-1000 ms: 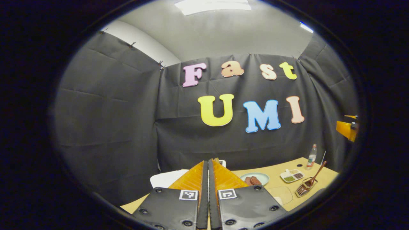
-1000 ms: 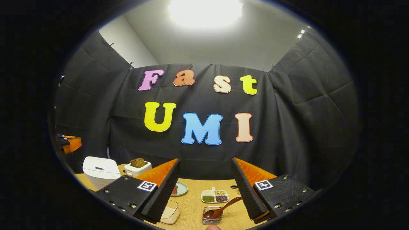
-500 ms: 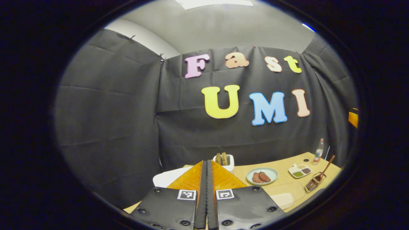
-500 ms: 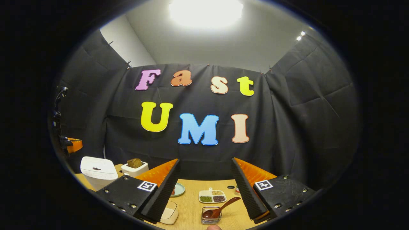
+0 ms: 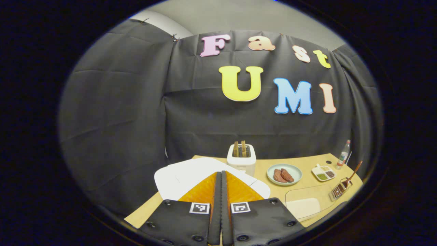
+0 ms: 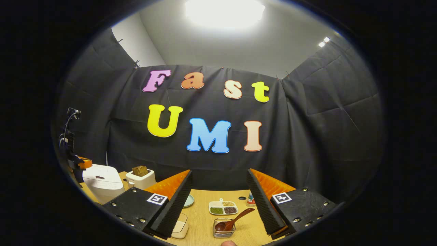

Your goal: Close the left gripper, press the button to open the rice cooker; take a wooden spoon from the chopstick holder with the right hand, scoop a spoonful of rice and pour it into the rice cooker, then put the wooden spoon back into the chopstick holder.

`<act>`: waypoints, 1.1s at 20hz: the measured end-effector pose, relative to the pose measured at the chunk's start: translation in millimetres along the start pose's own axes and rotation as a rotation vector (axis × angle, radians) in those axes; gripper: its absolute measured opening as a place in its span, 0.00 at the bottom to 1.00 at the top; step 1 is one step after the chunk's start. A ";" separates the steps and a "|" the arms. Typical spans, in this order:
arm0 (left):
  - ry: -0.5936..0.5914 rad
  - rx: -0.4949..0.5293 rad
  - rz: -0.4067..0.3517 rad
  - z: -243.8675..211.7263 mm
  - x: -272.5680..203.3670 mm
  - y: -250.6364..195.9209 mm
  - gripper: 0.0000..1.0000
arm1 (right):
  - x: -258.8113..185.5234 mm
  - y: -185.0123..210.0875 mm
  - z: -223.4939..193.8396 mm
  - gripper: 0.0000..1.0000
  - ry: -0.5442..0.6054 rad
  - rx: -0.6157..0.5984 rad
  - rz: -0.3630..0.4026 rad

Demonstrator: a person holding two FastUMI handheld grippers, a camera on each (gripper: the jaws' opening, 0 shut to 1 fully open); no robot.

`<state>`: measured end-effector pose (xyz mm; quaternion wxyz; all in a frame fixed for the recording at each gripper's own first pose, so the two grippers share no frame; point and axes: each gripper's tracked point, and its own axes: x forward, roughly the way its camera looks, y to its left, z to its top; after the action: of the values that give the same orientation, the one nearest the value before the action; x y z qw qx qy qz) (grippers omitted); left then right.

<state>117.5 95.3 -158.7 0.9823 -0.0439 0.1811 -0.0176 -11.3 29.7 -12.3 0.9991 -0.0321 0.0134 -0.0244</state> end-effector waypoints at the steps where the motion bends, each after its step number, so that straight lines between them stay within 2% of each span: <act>1: 0.020 0.000 0.000 -9.2 7.4 3.5 0.08 | -1.2 -0.2 -0.8 0.96 0.002 -0.005 -0.005; 6: 0.088 -0.011 -0.001 -38.0 34.5 7.4 0.09 | -2.9 -4.9 -5.6 0.96 0.015 -0.020 -0.031; 12: 0.145 -0.012 0.021 -69.8 39.3 7.2 0.08 | 1.8 -9.6 -7.6 0.96 0.023 -0.028 -0.037; 15: 0.094 0.007 0.033 -64.8 38.8 7.3 0.09 | 5.5 -12.5 -8.7 0.96 0.024 -0.033 -0.035; 16: 0.096 -0.014 0.040 -65.9 40.5 9.1 0.06 | 6.0 -14.1 -9.0 0.96 0.026 -0.035 -0.034; 17: 0.107 -0.062 0.040 -66.1 42.6 10.9 0.09 | 6.4 -16.6 -10.1 0.96 0.028 -0.039 -0.038; 19: 0.156 -0.113 0.034 -71.1 49.7 10.8 0.09 | 7.5 -19.8 -11.5 0.96 0.032 -0.031 -0.038; 22: 0.196 -0.057 0.032 -70.0 59.6 6.7 0.09 | 7.9 -22.8 -15.9 0.96 0.043 -0.011 -0.036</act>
<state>148.3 93.3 -245.6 0.9585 -0.0669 0.2773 -0.0008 -5.0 5.5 -26.9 0.9978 -0.0372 0.0345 -0.0427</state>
